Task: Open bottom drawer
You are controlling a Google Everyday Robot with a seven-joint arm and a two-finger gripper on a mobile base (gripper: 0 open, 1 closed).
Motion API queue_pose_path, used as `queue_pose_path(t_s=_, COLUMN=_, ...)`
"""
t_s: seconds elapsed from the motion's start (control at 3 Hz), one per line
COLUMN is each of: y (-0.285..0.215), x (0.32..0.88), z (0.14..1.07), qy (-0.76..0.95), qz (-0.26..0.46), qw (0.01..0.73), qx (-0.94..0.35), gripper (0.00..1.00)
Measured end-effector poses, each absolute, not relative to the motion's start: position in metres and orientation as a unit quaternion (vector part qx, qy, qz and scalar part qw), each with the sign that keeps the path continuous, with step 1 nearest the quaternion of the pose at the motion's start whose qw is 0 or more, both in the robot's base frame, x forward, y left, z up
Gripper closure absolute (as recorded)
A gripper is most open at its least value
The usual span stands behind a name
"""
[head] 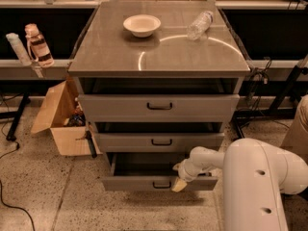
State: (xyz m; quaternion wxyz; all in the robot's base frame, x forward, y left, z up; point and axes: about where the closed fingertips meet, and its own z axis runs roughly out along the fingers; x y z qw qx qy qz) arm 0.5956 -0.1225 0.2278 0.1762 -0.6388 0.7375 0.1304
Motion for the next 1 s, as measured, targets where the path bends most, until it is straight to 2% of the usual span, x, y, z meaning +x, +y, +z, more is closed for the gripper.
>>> queue_pose_path(t_s=0.33, y=-0.122, x=0.596, z=0.228, qy=0.738, qz=0.130, qw=0.176, qx=-0.639, gripper=0.13)
queue_pose_path(t_s=0.67, y=-0.121, x=0.597, z=0.217, qy=0.741, qz=0.133, qw=0.173, qx=-0.635, gripper=0.00)
queue_pose_path(t_s=1.0, y=-0.120, x=0.602, z=0.206, qy=0.742, qz=0.134, qw=0.170, qx=-0.635, gripper=0.00)
